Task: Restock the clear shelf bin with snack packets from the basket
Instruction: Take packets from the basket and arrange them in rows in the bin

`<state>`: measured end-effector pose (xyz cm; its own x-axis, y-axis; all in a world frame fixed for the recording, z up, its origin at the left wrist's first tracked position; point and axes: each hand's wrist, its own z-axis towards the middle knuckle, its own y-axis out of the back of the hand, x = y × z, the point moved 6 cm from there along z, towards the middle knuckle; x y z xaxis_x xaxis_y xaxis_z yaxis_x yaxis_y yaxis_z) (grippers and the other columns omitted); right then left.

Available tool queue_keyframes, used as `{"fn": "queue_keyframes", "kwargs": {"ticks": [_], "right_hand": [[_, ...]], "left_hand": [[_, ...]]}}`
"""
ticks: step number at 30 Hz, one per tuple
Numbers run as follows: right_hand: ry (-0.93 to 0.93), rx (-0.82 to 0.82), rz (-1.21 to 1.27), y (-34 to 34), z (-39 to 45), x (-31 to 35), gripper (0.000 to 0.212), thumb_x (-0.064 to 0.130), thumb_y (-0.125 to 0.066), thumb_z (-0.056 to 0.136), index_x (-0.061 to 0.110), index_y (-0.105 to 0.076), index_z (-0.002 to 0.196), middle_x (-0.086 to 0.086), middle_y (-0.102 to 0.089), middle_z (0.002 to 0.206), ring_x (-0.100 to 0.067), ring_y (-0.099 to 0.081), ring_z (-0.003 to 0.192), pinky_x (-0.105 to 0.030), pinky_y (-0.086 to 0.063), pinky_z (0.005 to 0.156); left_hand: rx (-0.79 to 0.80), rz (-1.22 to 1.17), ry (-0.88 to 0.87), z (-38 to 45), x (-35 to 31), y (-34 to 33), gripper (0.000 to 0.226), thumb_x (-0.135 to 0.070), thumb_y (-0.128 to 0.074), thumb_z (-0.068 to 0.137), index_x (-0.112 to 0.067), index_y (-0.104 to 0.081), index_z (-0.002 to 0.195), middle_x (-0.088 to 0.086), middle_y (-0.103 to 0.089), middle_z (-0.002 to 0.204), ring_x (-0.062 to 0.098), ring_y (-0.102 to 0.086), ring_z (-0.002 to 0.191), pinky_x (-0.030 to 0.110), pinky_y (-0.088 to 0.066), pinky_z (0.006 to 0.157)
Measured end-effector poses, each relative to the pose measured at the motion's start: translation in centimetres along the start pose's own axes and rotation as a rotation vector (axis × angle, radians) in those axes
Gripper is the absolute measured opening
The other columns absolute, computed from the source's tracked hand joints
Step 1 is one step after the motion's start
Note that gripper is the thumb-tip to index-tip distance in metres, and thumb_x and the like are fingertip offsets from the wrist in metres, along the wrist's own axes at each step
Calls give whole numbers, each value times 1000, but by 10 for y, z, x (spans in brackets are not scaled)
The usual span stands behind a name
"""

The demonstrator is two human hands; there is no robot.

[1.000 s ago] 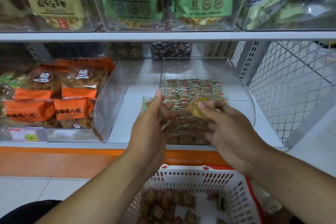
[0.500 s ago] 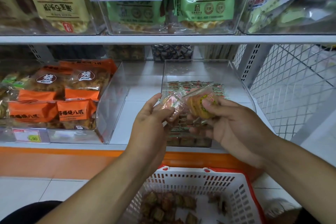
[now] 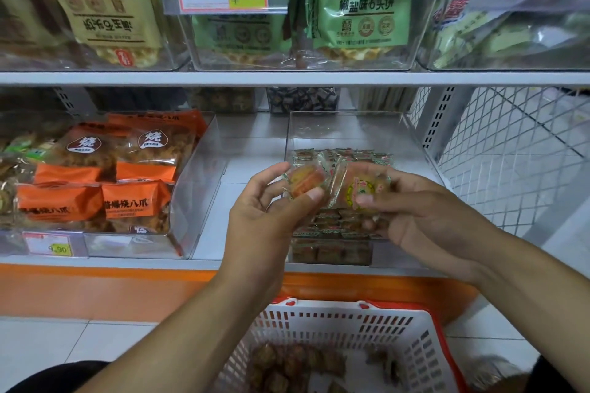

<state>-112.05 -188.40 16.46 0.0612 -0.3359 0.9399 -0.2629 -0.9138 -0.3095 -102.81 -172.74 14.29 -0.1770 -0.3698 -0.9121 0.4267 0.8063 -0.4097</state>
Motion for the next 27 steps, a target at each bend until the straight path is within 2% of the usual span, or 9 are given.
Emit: {"fn": "queue_keyframes", "kwargs": {"ticks": [3,5,8,11,13,15,18,21,27], "right_hand": [[-23,85,-16,0,-1,3,58,0,-71,71,9,-66,128,-13,-72,117,-20,-68,99,-24,-51,71],[-34,163,-35,-3,-3,3,57,-5,-66,78,6,-61,134,-16,-69,125,-24,-68,115,-25,-57,87],[-52,273,-84,-8,-5,-2,54,-5,-61,88,7,-56,140,-16,-63,136,-27,-58,130,-34,-47,108],[-81,342,-132,-10,-8,-9,51,2,-66,89,15,-60,138,-17,-64,135,-31,-61,126,-43,-51,104],[-101,328,-135,-8,-8,-11,51,3,-69,87,18,-62,136,-17,-65,133,-33,-62,123,-45,-53,101],[-94,280,-194,-3,-6,-10,53,0,-71,84,19,-64,134,-12,-69,128,-27,-65,120,-40,-55,99],[34,133,-638,1,-4,-6,69,3,-82,79,22,-57,140,1,-72,122,-16,-67,115,-41,-52,105],[161,61,-890,-7,-7,-7,73,28,-88,73,38,-53,136,16,-64,124,-3,-64,114,-35,-54,100],[109,92,-885,-8,-6,-10,68,28,-86,72,35,-53,130,14,-70,114,-2,-67,105,-33,-57,92]], "left_hand": [[67,34,-40,4,0,1,55,-21,-91,64,-12,-70,114,10,-77,109,24,-75,100,28,-60,80],[109,37,-31,4,3,0,49,-25,-90,65,-14,-72,110,9,-77,108,23,-75,98,27,-59,78],[162,58,5,2,10,-4,35,-28,-89,66,-21,-76,97,8,-78,104,19,-76,92,25,-59,71],[145,122,57,0,11,-8,35,-52,-84,71,-25,-78,93,7,-78,98,14,-74,84,21,-56,66],[120,123,99,-4,11,-11,48,-65,-63,83,-22,-81,94,3,-79,94,10,-74,80,20,-56,64],[86,12,194,-7,18,-14,55,-57,-44,99,-22,-84,88,2,-80,91,11,-75,77,21,-57,62],[86,-140,372,-15,29,-24,61,-55,-35,104,-11,-78,110,16,-77,108,26,-75,92,34,-59,66],[96,-172,409,-18,37,-32,54,-49,-42,103,-6,-73,112,16,-77,101,25,-76,86,30,-59,63],[105,58,344,-12,48,-35,43,-43,-41,106,-14,-66,127,12,-76,115,26,-73,109,44,-59,93]]}}
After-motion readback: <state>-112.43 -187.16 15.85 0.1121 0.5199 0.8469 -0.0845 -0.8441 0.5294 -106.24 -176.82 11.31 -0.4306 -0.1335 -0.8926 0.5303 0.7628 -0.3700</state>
